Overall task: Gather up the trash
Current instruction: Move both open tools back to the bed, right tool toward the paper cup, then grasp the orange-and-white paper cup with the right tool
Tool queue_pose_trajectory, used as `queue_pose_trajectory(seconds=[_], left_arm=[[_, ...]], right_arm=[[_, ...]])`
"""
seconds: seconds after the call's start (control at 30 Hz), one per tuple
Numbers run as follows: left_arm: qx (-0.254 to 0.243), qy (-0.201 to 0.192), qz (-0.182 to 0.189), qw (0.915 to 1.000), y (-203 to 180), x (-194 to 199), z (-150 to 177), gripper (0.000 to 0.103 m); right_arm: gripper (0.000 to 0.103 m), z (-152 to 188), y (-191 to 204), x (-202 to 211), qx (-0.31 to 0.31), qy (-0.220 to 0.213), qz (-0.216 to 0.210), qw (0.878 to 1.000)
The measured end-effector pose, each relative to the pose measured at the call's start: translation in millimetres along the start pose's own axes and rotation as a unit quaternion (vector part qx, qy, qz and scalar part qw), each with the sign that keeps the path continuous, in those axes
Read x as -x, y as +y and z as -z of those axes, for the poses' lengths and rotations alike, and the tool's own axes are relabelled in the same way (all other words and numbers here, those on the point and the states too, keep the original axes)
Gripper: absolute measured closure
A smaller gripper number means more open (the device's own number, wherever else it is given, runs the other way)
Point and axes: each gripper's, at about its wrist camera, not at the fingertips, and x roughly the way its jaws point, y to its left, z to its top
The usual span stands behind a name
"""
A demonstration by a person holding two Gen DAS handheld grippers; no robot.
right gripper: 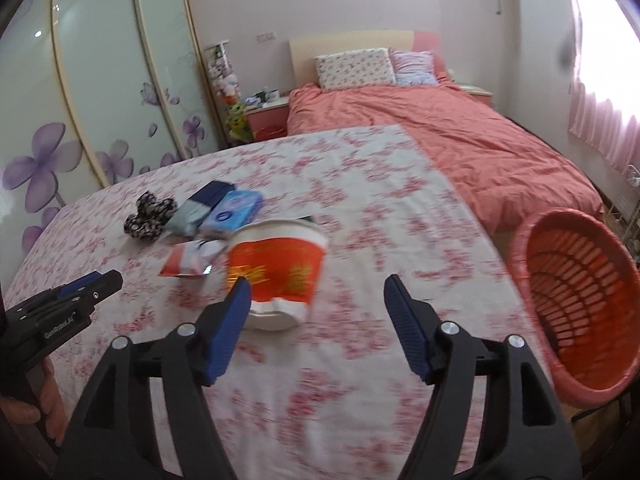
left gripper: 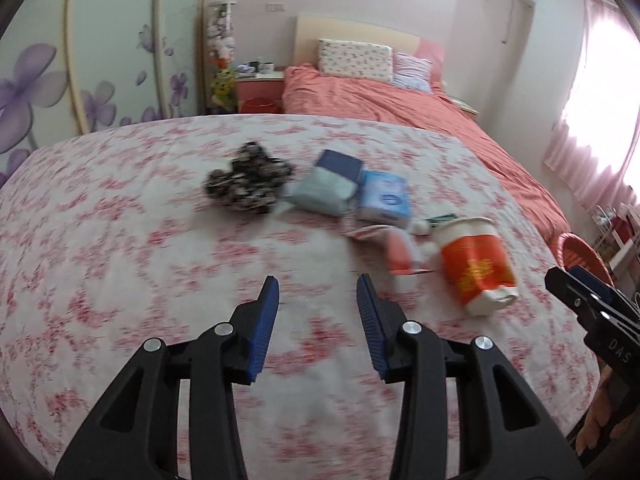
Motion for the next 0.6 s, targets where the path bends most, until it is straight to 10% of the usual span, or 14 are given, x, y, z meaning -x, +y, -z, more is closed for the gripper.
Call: queue_pose_trajectory(seconds=[0.6], left_arm=[[0.042,0.009,-0.007,0.9991,53.8,-5.5,1.0,0.062]], right_arm=[[0.016,-1.3,34.8,-74.3,-0.003,0.069,0.036,0.997]])
